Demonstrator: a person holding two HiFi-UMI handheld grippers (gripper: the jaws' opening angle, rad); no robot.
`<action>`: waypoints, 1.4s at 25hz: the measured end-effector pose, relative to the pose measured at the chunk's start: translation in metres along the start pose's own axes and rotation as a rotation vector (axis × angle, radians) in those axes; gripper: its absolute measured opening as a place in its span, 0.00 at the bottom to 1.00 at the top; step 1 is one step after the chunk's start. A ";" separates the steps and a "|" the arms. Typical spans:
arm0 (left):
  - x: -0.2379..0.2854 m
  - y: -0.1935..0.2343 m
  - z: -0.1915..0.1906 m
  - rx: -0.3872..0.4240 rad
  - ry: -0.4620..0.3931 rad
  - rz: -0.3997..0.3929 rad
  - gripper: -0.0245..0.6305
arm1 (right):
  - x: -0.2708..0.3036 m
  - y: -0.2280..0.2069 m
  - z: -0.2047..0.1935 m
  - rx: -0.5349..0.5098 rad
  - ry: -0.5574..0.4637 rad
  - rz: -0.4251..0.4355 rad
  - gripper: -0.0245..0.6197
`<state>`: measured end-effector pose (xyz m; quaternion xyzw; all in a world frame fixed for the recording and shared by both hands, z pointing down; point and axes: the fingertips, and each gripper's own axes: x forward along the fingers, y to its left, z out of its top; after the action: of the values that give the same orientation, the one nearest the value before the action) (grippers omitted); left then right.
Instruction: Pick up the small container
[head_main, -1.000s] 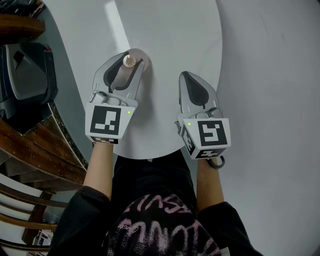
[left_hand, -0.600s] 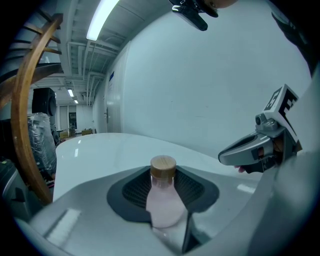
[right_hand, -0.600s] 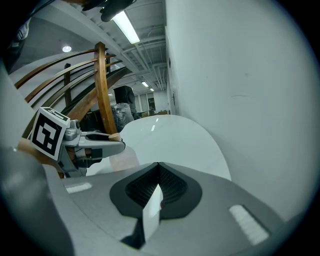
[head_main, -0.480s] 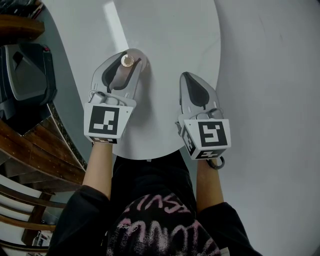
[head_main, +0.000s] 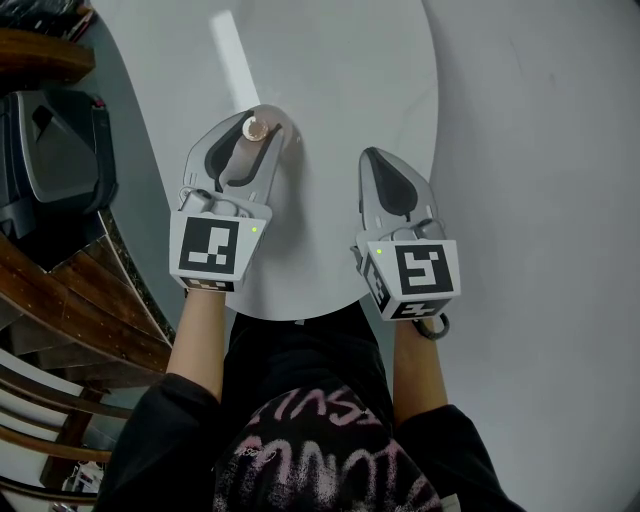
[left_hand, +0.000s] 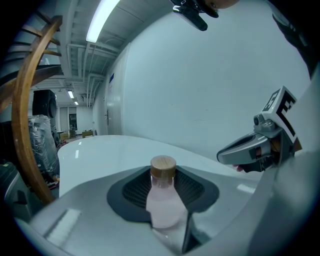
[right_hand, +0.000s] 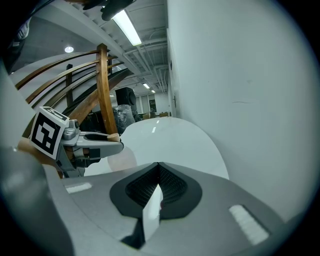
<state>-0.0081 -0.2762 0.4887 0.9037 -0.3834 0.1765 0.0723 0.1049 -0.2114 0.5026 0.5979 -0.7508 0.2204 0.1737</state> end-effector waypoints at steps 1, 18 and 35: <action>-0.001 0.000 0.001 0.001 0.000 0.002 0.26 | -0.001 0.000 0.001 -0.001 -0.003 0.001 0.05; -0.031 0.006 0.019 -0.018 -0.011 0.050 0.26 | -0.013 0.010 0.027 -0.024 -0.055 0.018 0.05; -0.076 0.007 0.051 0.008 -0.052 0.081 0.26 | -0.040 0.030 0.059 -0.048 -0.122 0.029 0.05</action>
<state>-0.0485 -0.2436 0.4129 0.8920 -0.4208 0.1572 0.0512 0.0846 -0.2052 0.4283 0.5951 -0.7735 0.1680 0.1389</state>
